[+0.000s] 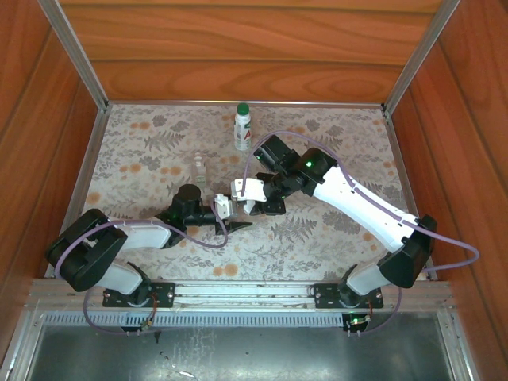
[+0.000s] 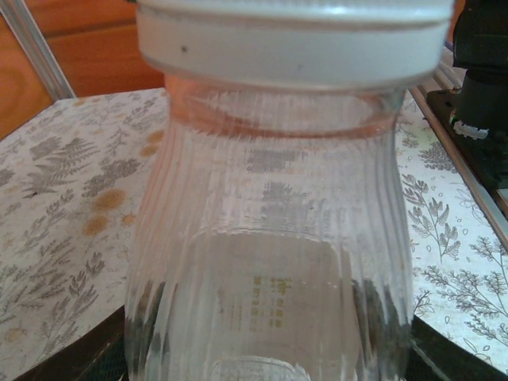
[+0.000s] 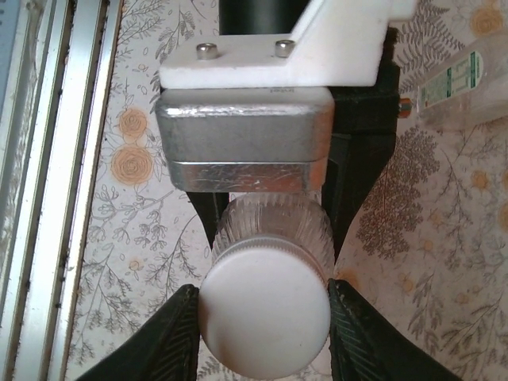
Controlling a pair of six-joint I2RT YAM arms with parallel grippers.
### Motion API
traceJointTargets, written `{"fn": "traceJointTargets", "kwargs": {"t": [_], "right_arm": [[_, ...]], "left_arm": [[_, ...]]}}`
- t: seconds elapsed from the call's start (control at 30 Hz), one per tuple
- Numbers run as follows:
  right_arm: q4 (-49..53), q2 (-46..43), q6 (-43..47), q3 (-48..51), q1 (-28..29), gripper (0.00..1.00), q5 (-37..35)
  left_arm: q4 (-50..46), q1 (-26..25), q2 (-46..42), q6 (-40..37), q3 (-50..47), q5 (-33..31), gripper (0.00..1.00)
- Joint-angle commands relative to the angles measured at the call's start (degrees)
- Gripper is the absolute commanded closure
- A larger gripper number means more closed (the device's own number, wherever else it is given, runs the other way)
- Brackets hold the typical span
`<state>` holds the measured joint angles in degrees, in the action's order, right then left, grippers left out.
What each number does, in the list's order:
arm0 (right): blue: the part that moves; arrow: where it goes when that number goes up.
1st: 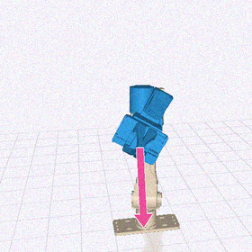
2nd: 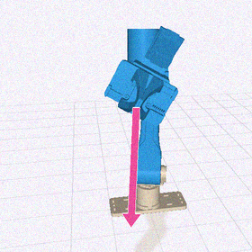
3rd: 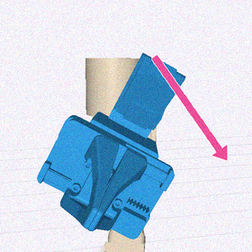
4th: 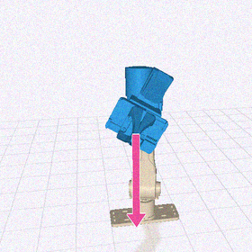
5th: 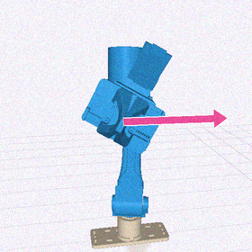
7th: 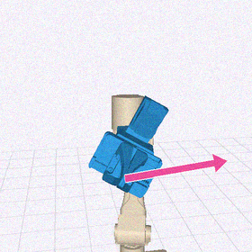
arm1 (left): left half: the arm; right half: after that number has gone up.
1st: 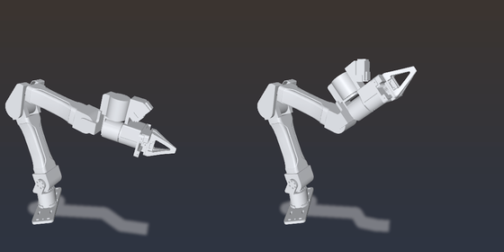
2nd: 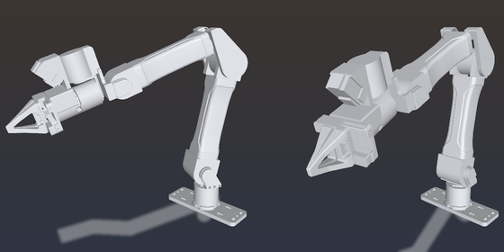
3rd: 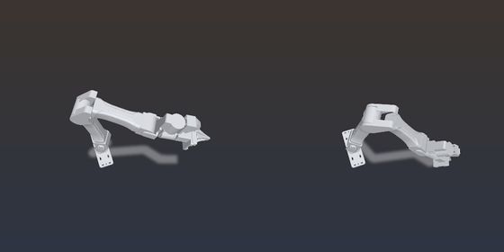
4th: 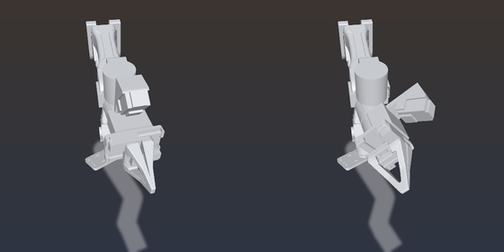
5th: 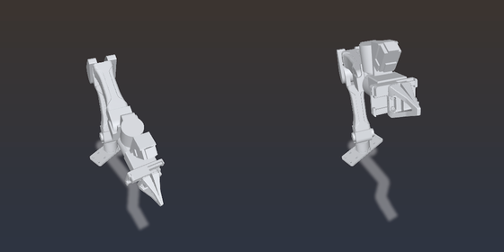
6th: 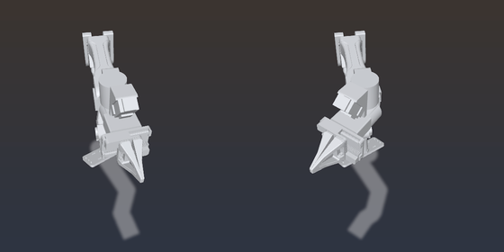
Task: Screw on the bottle caps
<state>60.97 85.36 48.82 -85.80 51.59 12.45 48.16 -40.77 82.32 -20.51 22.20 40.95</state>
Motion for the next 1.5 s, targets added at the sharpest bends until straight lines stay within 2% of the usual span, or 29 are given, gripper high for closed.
{"fn": "traceJointTargets", "kwargs": {"t": [0.0,0.13,0.3,0.47,0.57,0.9,0.93,1.0,1.1,1.3,1.4,1.47], "right_arm": [[0.85,0.47,-0.06,-1.08,0.58,0.69,0.77],[-2.43,0.19,-6.40,0.12,0.61,0.82,-2.19],[-10.65,-1.54,-23.52,3.52,0.59,1.00,-5.85],[-9.96,-0.86,-39.84,2.75,1.45,1.00,-12.82],[-9.16,-0.88,-46.76,2.51,1.59,1.00,-14.48],[-4.90,0.83,-51.85,-0.21,1.92,1.00,-13.79],[-5.04,0.49,-50.78,-0.14,1.86,0.97,-13.07],[-7.71,-1.75,-46.93,1.34,1.89,0.72,-11.17],[-15.91,-8.10,-41.52,7.00,1.78,0.43,-7.15],[-36.74,-21.88,-32.29,23.78,1.33,0.21,1.63],[-42.35,-24.92,-30.63,28.95,1.29,0.21,3.68],[-43.26,-25.00,-30.63,29.78,1.30,0.25,3.81]], "left_arm": [[0.01,0.34,-0.40,0.77,0.89,0.49,0.42],[0.00,0.29,-0.49,1.88,1.37,-3.81,0.42],[0.08,0.26,-0.25,3.94,2.33,-7.18,0.42],[0.05,0.27,0.21,3.99,2.51,-8.64,0.42],[0.06,0.23,0.40,3.98,2.71,-8.90,0.42],[0.04,0.01,-0.06,3.48,2.33,-9.37,0.42],[0.08,0.07,-0.14,3.46,2.24,-9.10,0.42],[0.02,0.30,-0.61,4.30,1.76,-8.01,0.42],[0.06,0.67,-2.38,5.72,1.05,-5.96,0.42],[0.02,1.74,-6.21,8.53,0.41,1.65,0.42],[0.01,1.72,-7.53,9.11,0.52,4.34,0.42],[0.07,1.74,-7.79,9.08,0.72,5.16,0.42]]}}
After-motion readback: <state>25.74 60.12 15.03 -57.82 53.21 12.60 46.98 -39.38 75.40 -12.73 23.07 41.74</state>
